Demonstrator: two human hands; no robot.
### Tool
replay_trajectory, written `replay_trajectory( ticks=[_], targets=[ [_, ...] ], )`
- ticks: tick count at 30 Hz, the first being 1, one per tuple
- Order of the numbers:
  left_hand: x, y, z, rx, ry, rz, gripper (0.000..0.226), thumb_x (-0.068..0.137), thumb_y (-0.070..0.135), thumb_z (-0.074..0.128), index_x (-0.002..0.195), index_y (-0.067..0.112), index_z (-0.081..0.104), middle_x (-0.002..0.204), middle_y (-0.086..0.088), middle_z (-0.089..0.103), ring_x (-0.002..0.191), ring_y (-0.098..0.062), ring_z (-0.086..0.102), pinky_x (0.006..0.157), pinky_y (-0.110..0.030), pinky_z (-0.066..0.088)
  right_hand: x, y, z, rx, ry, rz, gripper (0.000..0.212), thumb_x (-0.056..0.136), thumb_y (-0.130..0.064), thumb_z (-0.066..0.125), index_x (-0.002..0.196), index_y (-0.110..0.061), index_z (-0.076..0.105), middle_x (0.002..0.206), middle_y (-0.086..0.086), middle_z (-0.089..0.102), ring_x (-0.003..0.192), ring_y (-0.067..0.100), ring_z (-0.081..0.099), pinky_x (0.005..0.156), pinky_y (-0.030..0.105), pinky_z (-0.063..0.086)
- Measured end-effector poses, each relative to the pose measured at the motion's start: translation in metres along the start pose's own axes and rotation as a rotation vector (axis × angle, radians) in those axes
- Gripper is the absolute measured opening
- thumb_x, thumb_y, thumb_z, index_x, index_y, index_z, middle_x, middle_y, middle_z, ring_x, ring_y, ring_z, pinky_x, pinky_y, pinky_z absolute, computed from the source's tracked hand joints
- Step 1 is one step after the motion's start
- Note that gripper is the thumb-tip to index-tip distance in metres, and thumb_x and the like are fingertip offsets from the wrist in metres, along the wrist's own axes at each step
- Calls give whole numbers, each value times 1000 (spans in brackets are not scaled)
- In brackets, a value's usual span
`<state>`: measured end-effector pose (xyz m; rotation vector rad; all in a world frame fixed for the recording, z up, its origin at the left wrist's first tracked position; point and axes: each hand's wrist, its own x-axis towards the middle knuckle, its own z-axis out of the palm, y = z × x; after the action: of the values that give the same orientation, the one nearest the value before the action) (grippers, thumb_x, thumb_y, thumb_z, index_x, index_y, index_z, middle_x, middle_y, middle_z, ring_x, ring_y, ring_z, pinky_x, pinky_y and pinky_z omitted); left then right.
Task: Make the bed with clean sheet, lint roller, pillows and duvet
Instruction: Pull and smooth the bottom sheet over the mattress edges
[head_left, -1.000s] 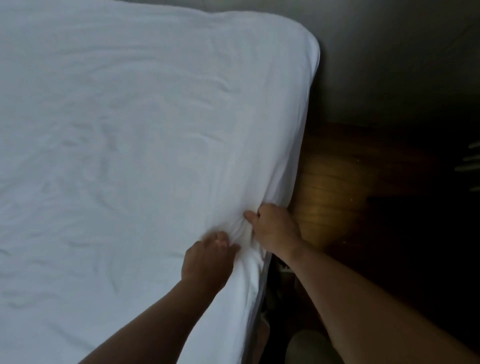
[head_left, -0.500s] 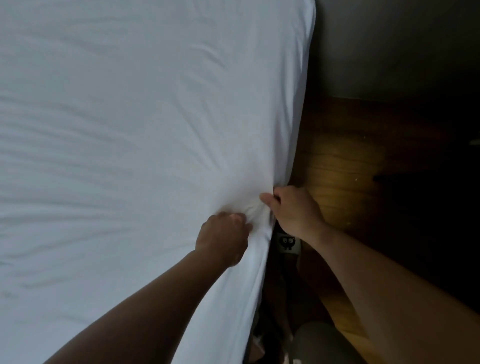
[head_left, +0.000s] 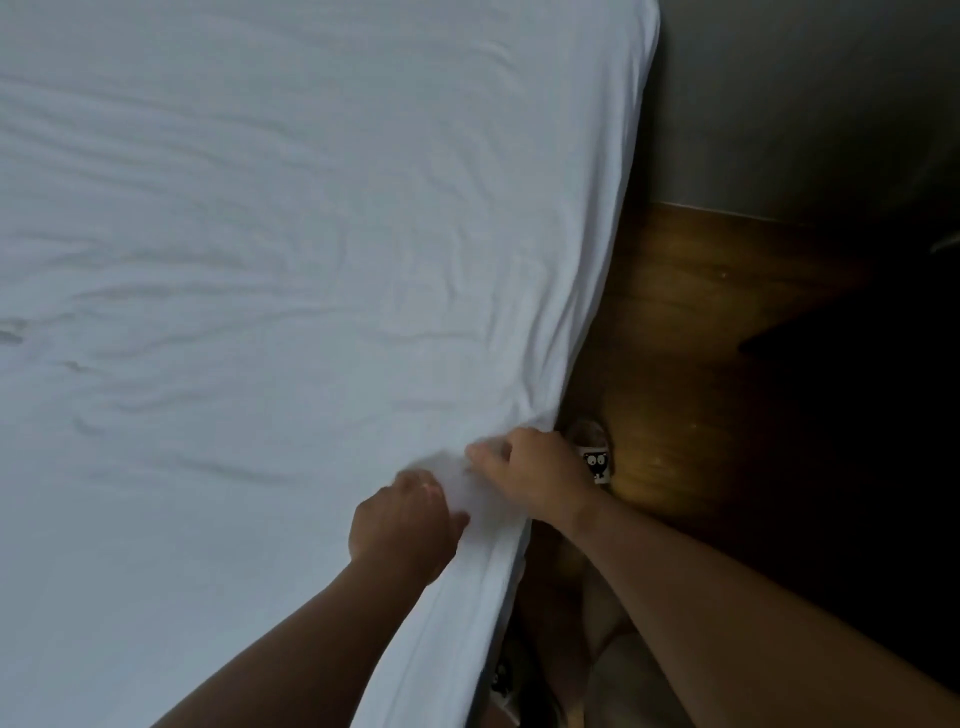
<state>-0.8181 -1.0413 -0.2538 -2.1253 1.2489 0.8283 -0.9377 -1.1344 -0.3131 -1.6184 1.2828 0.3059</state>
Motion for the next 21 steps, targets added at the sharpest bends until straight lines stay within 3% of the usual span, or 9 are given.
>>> replay_trajectory(
  ticks=[2,7,12,14,17,21],
  targets=[
    [-25,-18,27,1,-50,-49,65,95,63,43,140,17,47,137,-2,53,116,-25,60,90,-35,47,-20,-8,22,-57,7,22,71,82,-76,43,104,-14,70,103,9,72,98,29,67,81,34,54],
    [-46,-34,62,-66,-41,-102,66,95,65,38,140,16,47,135,-3,55,115,-25,61,89,-36,48,-31,-19,57,-41,37,95,54,95,-60,41,91,-11,64,100,11,68,98,31,66,82,36,56],
    [-16,-28,75,-31,-48,-10,52,102,53,34,131,15,54,132,-7,60,114,-30,61,92,-36,47,-8,-5,74,-95,82,39,47,100,-53,45,109,-13,67,114,13,66,109,33,62,90,39,51],
    [-14,-26,79,19,-29,47,42,105,45,33,126,16,55,130,-7,60,111,-31,63,90,-37,48,-2,3,77,-74,101,-9,43,100,-53,46,92,-16,66,104,12,68,101,32,65,84,38,52],
    [-11,-26,79,13,-14,72,34,106,39,32,118,20,58,128,-3,60,107,-30,63,88,-36,48,0,10,77,7,123,-46,49,96,-55,51,63,-20,48,83,9,68,84,30,65,73,38,53],
    [-13,-38,77,-77,-2,138,28,104,40,34,85,26,49,109,-3,66,97,-29,63,80,-34,46,-7,19,59,41,50,-136,53,95,-52,54,56,-16,46,61,4,56,67,27,61,67,43,55]
  ],
)
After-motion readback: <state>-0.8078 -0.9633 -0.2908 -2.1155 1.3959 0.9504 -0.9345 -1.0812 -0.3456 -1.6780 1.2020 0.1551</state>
